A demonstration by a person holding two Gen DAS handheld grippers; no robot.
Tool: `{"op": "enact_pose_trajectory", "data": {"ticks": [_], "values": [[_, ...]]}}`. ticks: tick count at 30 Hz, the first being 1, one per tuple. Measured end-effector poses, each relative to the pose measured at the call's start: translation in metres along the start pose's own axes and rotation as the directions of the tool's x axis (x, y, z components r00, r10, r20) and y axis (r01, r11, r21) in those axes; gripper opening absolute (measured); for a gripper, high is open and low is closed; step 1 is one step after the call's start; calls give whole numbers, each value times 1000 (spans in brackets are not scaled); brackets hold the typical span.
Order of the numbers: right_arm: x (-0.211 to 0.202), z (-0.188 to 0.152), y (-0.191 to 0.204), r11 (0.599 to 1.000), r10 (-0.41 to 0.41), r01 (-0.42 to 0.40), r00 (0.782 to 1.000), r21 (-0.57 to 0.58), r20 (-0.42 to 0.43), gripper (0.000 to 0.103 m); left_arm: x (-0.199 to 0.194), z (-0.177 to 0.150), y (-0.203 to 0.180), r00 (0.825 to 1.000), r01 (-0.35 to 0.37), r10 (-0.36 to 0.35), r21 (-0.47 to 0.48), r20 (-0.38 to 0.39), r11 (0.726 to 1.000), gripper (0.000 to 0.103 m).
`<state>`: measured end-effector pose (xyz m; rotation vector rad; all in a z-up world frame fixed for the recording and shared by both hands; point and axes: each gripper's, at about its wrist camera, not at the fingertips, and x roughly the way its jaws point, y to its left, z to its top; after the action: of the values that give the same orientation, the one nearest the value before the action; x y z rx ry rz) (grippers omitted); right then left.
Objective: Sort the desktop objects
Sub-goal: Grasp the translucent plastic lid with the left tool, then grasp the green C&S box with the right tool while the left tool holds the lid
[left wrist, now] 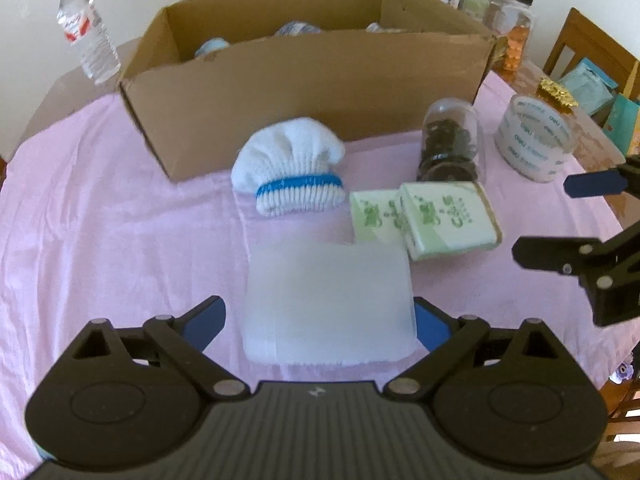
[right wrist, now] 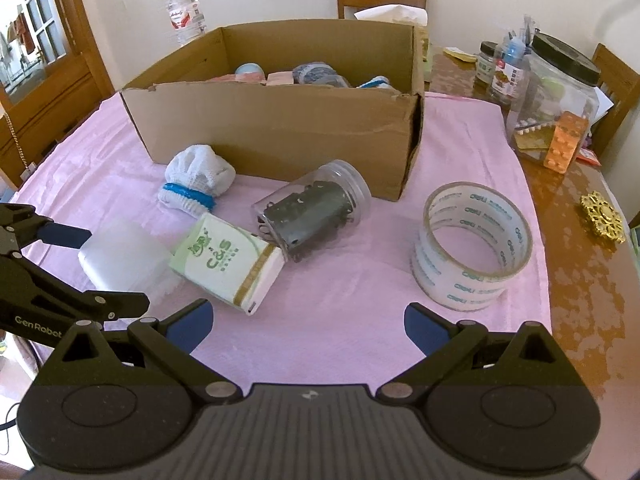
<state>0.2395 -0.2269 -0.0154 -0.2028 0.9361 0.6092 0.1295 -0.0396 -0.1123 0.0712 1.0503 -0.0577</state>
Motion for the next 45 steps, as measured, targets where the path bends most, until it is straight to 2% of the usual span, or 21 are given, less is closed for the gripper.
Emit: {"op": "enact_pose_trajectory", "data": {"ticks": [5, 8, 9, 16, 26, 33, 36, 40, 45], "values": [[1, 4, 6, 1000, -10, 9, 1000, 10, 7, 103, 13, 6, 0, 999, 30, -29, 38, -16, 999, 95], [-2, 3, 8, 999, -28, 27, 1000, 36, 12, 103, 14, 4, 5, 997, 78, -77, 54, -31, 995, 84], [-2, 3, 8, 998, -29, 29, 1000, 47, 11, 103, 14, 5, 8, 996, 83, -81, 59, -35, 995, 84], [5, 5, 18, 994, -34, 33, 999, 101, 3, 103, 14, 7, 36, 998, 50, -47, 65, -42, 997, 83], [21, 15, 50, 991, -47, 47, 999, 122, -2, 103, 16, 9, 63, 996, 83, -79, 80, -50, 993, 84], [33, 24, 66, 982, -130, 129, 991, 140, -2, 102, 17, 10, 73, 992, 119, -115, 103, -51, 988, 84], [36, 26, 71, 979, -150, 149, 989, 139, -4, 99, 19, 11, 76, 990, 135, -130, 109, -52, 985, 84], [38, 25, 74, 974, -162, 162, 987, 157, -12, 89, 19, 11, 80, 987, 155, -150, 117, -49, 981, 84], [38, 24, 75, 971, -171, 171, 985, 166, -17, 81, 20, 11, 81, 986, 168, -164, 130, -43, 977, 84]]}}
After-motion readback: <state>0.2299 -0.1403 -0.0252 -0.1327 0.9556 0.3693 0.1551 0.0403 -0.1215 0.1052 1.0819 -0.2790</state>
